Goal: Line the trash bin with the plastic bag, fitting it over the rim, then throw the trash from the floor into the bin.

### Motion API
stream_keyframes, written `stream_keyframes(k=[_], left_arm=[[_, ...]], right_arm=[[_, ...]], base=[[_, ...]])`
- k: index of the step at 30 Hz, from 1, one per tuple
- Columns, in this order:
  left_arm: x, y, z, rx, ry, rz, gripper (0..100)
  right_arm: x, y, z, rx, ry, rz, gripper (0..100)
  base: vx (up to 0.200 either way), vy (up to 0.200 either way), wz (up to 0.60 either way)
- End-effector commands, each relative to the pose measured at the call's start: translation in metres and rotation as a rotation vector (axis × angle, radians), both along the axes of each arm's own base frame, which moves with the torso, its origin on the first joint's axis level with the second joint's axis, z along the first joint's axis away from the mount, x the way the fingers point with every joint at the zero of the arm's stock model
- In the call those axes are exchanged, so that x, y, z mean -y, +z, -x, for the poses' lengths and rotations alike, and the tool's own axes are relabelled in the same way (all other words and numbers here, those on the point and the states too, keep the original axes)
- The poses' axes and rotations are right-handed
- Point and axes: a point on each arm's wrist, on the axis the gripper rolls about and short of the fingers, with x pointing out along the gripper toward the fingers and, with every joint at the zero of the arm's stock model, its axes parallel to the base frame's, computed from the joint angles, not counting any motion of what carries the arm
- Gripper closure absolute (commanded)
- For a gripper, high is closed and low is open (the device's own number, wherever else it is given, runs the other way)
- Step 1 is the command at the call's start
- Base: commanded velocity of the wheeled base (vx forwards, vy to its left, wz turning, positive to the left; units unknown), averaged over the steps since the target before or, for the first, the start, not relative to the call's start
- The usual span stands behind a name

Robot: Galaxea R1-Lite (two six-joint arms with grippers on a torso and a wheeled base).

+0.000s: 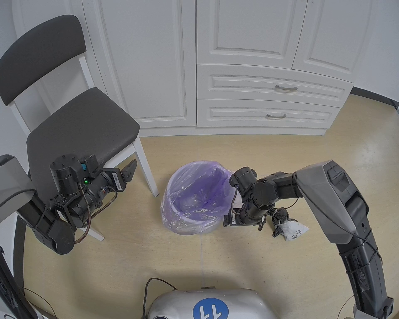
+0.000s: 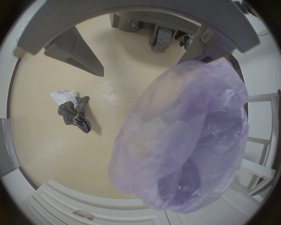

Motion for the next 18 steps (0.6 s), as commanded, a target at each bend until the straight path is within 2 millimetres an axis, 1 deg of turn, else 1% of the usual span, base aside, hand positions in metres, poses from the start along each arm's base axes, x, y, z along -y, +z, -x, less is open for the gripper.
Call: stream_keyframes(k=[1, 2, 3, 4, 5, 6, 8, 10, 12, 13, 14, 15, 16, 18], left_arm=[[-0.001, -0.006, 0.003, -0.025, 0.006, -0.006, 0], [-0.001, -0.007, 0.004, -0.029, 0.005, -0.008, 0], [-0.001, -0.010, 0.006, -0.043, 0.003, -0.011, 0], [-0.001, -0.010, 0.007, -0.044, 0.002, -0.012, 0], [-0.001, -0.014, 0.011, -0.062, 0.000, -0.016, 0], [-0.001, -0.016, 0.014, -0.069, -0.003, -0.019, 0], [0.004, -0.020, 0.019, -0.078, -0.015, -0.021, 0], [0.006, -0.022, 0.021, -0.081, -0.024, -0.022, 0], [0.006, -0.024, 0.023, -0.089, -0.021, -0.027, 0], [0.006, -0.024, 0.024, -0.091, -0.021, -0.027, 0], [0.005, -0.026, 0.026, -0.103, -0.014, -0.033, 0], [0.005, -0.027, 0.027, -0.106, -0.008, -0.035, 0], [0.003, -0.030, 0.030, -0.118, 0.011, -0.037, 0], [0.000, -0.034, 0.033, -0.133, 0.045, -0.040, 0]], right_arm=[[0.013, 0.050, 0.036, -0.004, 0.011, -0.013, 0], [0.017, 0.054, 0.045, -0.011, 0.014, -0.010, 0], [0.023, 0.063, 0.060, 0.001, 0.026, -0.015, 0], [0.024, 0.064, 0.064, 0.007, 0.030, -0.016, 0], [0.031, 0.072, 0.084, 0.046, 0.052, -0.035, 0], [0.034, 0.076, 0.094, 0.088, 0.073, -0.051, 0], [0.039, 0.081, 0.108, 0.190, 0.126, -0.083, 0], [0.040, 0.083, 0.112, 0.256, 0.158, -0.103, 0], [0.033, 0.087, 0.107, 0.393, 0.193, -0.157, 0], [0.032, 0.087, 0.107, 0.399, 0.194, -0.160, 0], [0.020, 0.083, 0.105, 0.420, 0.217, -0.180, 0], [0.016, 0.082, 0.103, 0.426, 0.223, -0.182, 0], [0.004, 0.081, 0.096, 0.440, 0.232, -0.189, 0], [-0.009, 0.080, 0.091, 0.443, 0.248, -0.195, 0]], base=[[0.000, 0.000, 0.00], [0.000, 0.000, 0.00], [0.000, 0.000, 0.00], [0.000, 0.000, 0.00], [0.000, 0.000, 0.00], [0.000, 0.000, 0.00], [0.000, 0.000, 0.00], [0.000, 0.000, 0.00], [0.000, 0.000, 0.00], [0.000, 0.000, 0.00], [0.000, 0.000, 0.00], [0.000, 0.000, 0.00], [0.000, 0.000, 0.00], [0.000, 0.000, 0.00]])
